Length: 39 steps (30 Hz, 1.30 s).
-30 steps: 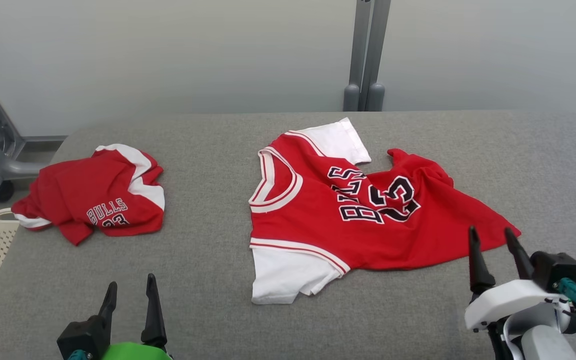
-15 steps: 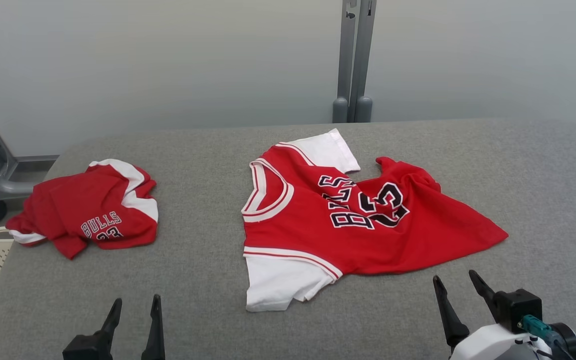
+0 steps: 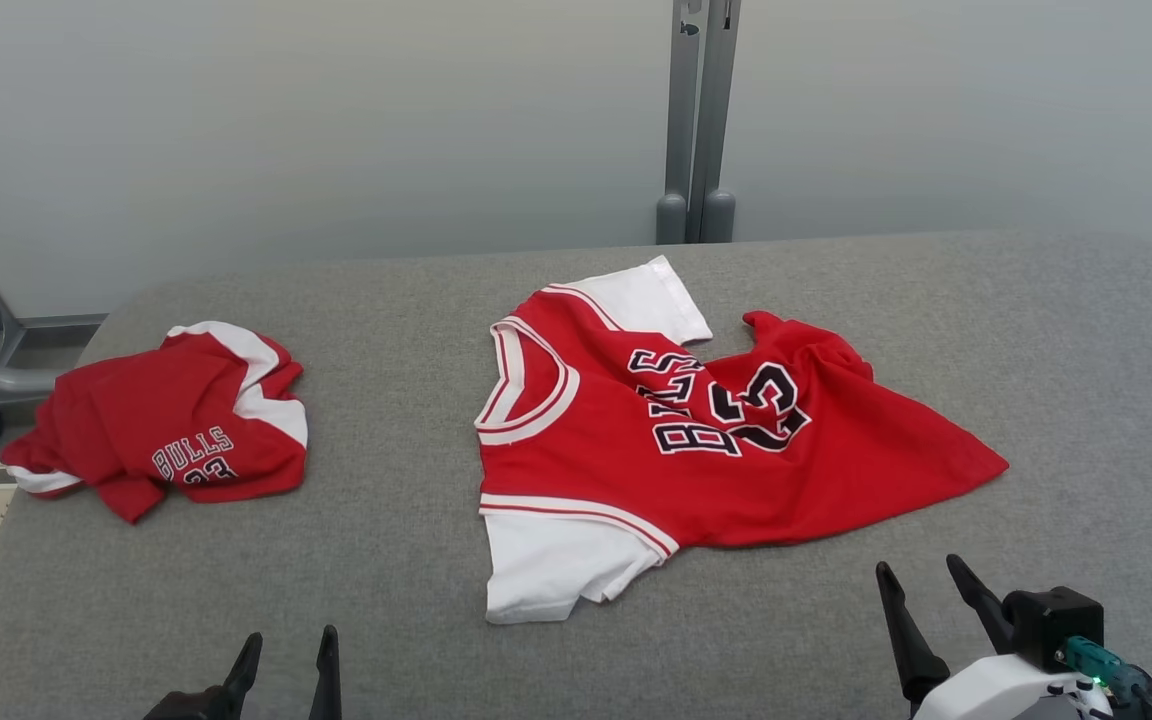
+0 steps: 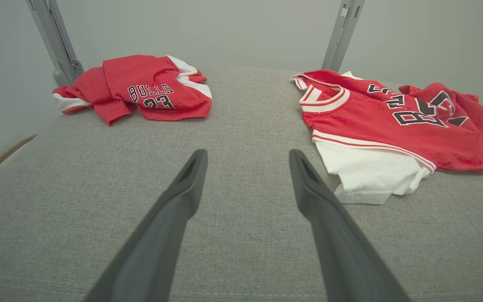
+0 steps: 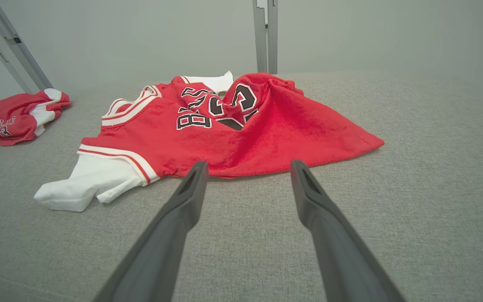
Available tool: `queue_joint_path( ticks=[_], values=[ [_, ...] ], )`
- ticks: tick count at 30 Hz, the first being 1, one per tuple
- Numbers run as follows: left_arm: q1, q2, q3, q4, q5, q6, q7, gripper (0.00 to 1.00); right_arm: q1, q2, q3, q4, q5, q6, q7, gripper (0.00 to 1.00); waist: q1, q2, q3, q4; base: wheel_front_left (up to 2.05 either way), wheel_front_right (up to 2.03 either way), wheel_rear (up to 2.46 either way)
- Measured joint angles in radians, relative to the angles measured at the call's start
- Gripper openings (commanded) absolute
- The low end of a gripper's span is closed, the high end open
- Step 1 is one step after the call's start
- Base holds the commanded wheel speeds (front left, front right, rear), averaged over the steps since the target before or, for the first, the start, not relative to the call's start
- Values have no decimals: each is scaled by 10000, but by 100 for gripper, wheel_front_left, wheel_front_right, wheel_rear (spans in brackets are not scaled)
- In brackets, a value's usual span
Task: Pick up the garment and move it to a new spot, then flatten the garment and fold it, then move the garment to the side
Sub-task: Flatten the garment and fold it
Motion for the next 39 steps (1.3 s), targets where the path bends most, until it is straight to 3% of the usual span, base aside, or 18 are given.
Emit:
queue_joint_path(
  ticks=[16,22,30,39],
  values=[
    [-29,2,-259,-50,-148,-65,276,100,-56,0,-255,-17,130,0,-86,100,0,0,196,138,0,0,0],
    [-546,-184,-815,194,-341,-533,899,100,-514,-61,21,84,159,0,788,100,0,0,406,116,0,0,0],
    [-1941,-456,-1685,1275,-424,-1181,2130,100,-2007,-1457,-142,779,347,2,2460,100,0,0,893,-77,0,0,0],
    [-3090,-683,-2341,2184,-546,-1475,2830,100,-3499,-2288,-359,1597,180,4,2746,100,1,0,1616,-174,0,0,0]
  ],
)
